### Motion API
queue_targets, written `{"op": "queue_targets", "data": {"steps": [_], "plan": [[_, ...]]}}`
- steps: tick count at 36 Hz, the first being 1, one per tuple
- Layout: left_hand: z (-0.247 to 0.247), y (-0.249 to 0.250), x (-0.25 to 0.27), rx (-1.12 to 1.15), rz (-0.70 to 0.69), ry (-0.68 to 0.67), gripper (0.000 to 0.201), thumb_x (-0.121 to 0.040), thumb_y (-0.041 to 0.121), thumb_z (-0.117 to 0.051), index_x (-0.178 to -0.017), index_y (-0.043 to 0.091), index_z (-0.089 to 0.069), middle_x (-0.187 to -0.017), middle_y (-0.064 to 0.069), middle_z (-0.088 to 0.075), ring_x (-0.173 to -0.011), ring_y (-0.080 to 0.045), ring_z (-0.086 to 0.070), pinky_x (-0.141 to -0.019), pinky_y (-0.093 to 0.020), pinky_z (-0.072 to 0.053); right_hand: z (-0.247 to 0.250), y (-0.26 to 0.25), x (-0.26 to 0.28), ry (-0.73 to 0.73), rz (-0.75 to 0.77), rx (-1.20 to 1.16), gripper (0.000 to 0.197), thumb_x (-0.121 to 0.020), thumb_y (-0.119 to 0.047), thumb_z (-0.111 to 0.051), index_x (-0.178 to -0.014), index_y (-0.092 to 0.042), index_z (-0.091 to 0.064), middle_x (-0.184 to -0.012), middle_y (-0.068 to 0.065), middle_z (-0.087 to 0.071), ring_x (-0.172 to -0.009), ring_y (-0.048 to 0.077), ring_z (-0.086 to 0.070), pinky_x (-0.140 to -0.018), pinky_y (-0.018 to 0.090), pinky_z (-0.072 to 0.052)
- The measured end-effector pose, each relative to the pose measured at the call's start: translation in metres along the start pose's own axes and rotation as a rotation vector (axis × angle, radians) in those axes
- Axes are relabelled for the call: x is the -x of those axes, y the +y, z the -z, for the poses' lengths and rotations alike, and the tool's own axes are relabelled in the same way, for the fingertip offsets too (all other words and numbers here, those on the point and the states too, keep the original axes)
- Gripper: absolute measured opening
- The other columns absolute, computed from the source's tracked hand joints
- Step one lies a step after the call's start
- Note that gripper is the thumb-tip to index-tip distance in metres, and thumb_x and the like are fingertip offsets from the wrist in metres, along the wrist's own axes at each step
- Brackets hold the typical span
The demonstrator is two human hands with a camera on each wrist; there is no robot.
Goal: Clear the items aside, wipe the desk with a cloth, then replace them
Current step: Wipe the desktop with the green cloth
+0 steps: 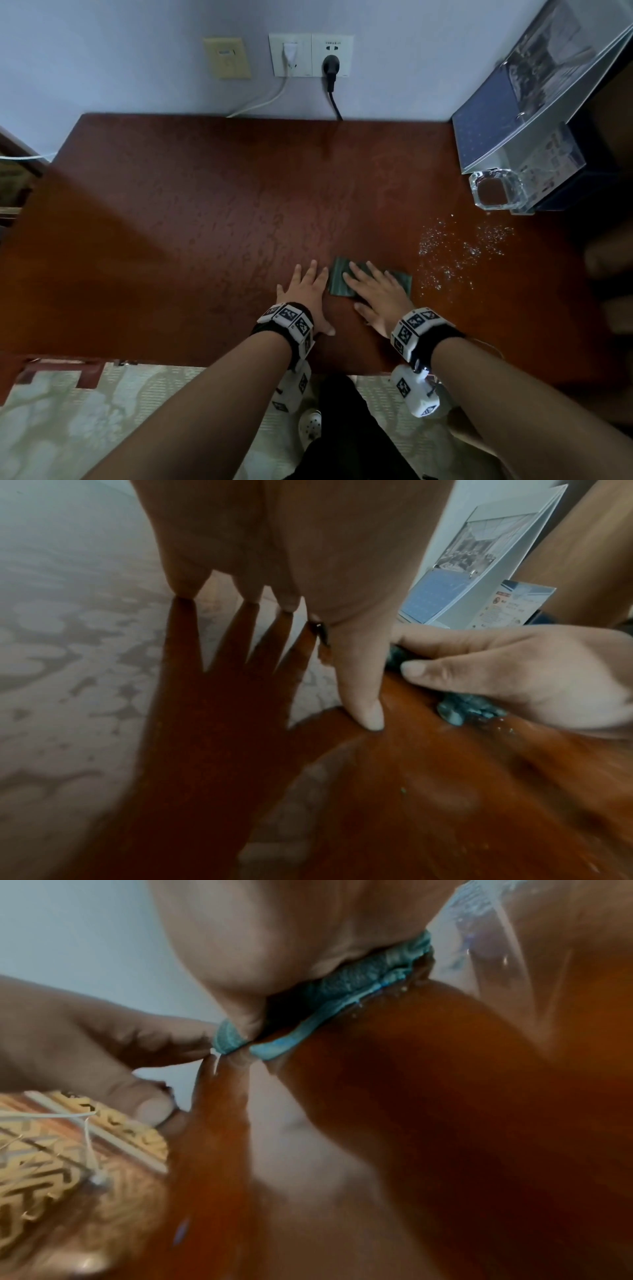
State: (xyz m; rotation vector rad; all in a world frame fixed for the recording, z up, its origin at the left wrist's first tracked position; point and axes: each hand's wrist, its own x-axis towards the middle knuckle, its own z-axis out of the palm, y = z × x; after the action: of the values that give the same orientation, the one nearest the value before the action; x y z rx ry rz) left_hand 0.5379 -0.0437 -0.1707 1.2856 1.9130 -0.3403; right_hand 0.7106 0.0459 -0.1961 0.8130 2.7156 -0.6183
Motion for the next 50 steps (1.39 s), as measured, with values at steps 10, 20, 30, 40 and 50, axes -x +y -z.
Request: {"op": "queue_targets", "data": {"steps": [10, 20, 30, 40, 50], "plan": [[-0.008, -0.008, 0.015, -0.076, -0.101, -0.036, 0.121, -0.079, 0.041, -0.082, -0.158, 0.025, 0.008, -0.164, 0.002, 0.022, -0.151, -0.028, 0.017, -0.120, -0.058, -0.008, -0.019, -0.016, 0.061, -0.023, 0.115, -0.183, 0.070, -0.089, 0.000, -0.049, -0.145, -0.037, -0.031, -0.150, -0.026, -0.008, -0.142, 0.004, 0.005, -0.119, 0.040, -0.001], [-0.022, -0.005, 0.024, -0.092, -0.119, -0.025, 0.122, -0.078, 0.041, -0.082, -0.158, 0.025, 0.009, -0.164, 0.002, 0.023, -0.151, -0.029, 0.017, -0.121, -0.057, -0.006, 0.031, -0.031, 0.070, 0.051, -0.220, -0.831, 0.047, -0.092, 0.007, -0.042, -0.114, -0.025, -0.067, -0.140, -0.009, -0.047, -0.133, 0.017, -0.039, -0.102, 0.028, -0.043], [-0.027, -0.013, 0.021, -0.048, -0.149, 0.010, 0.124, -0.077, 0.042, -0.083, -0.158, 0.025, 0.009, -0.164, 0.003, 0.020, -0.151, -0.026, 0.016, -0.120, -0.055, -0.003, 0.019, -0.014, -0.002, 0.140, -0.349, -0.387, 0.058, -0.099, -0.006, -0.036, -0.151, -0.029, -0.022, -0.160, -0.008, -0.008, -0.148, 0.023, -0.003, -0.117, 0.036, -0.010], [-0.030, -0.012, 0.022, 0.020, -0.136, 0.061, 0.134, -0.073, 0.038, -0.086, -0.155, 0.022, 0.019, -0.165, 0.006, 0.016, -0.152, -0.023, 0.013, -0.121, -0.053, -0.003, -0.018, -0.015, 0.026, -0.038, -0.064, 0.093, 0.060, -0.100, -0.047, -0.032, -0.149, -0.043, 0.002, -0.157, -0.015, 0.016, -0.146, 0.021, 0.013, -0.117, 0.045, 0.002], [-0.028, -0.001, 0.024, 0.006, -0.073, 0.018, 0.130, -0.076, 0.031, -0.085, -0.156, 0.023, 0.017, -0.165, 0.005, 0.018, -0.152, -0.023, 0.014, -0.120, -0.056, -0.008, -0.023, -0.007, 0.072, -0.103, 0.136, 0.056, 0.052, -0.101, -0.038, -0.035, -0.147, -0.049, -0.012, -0.155, -0.023, 0.010, -0.141, 0.011, 0.019, -0.113, 0.041, 0.012]]}}
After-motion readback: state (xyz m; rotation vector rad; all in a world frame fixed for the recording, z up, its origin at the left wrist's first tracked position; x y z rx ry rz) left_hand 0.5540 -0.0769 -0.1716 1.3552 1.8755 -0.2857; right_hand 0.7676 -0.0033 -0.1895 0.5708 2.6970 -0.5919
